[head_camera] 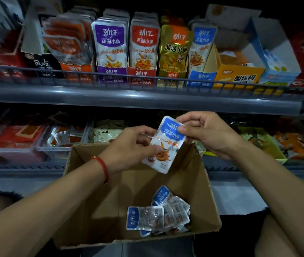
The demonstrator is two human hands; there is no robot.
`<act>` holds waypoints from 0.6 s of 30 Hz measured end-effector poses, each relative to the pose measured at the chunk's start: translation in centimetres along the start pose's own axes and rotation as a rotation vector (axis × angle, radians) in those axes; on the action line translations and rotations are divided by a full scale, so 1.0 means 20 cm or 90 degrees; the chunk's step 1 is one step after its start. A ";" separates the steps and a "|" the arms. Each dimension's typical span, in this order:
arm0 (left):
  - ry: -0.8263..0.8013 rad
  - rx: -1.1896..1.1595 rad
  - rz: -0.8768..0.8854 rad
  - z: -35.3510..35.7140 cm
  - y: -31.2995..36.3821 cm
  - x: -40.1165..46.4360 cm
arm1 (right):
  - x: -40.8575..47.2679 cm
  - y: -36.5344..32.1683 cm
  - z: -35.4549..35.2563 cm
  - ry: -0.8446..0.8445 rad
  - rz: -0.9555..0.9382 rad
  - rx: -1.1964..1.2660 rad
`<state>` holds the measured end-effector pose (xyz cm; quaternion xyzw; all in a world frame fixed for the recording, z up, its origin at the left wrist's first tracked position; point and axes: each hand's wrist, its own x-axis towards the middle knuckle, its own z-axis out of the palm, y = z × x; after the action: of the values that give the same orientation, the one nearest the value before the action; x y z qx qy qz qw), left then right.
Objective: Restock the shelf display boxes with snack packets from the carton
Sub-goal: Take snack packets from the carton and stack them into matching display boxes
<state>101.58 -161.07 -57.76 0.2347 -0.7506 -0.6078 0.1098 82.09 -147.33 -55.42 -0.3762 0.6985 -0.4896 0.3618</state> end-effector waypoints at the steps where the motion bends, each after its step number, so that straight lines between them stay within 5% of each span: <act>1: 0.002 0.020 0.012 0.00 0.00 0.00 | 0.00 -0.01 0.00 0.021 -0.018 -0.040; 6: 0.013 0.015 0.026 0.00 0.01 0.00 | -0.03 -0.06 0.00 0.082 -0.112 -0.190; 11: 0.085 0.062 0.064 -0.02 0.00 0.02 | -0.08 -0.12 -0.05 0.129 -0.168 -0.162; 18: 0.166 0.092 0.060 -0.09 0.02 0.03 | -0.07 -0.43 -0.40 0.393 -0.326 -0.261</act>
<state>101.79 -162.84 -57.07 0.2834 -0.7820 -0.5106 0.2177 77.21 -144.84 -44.90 -0.4372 0.7407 -0.5041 -0.0785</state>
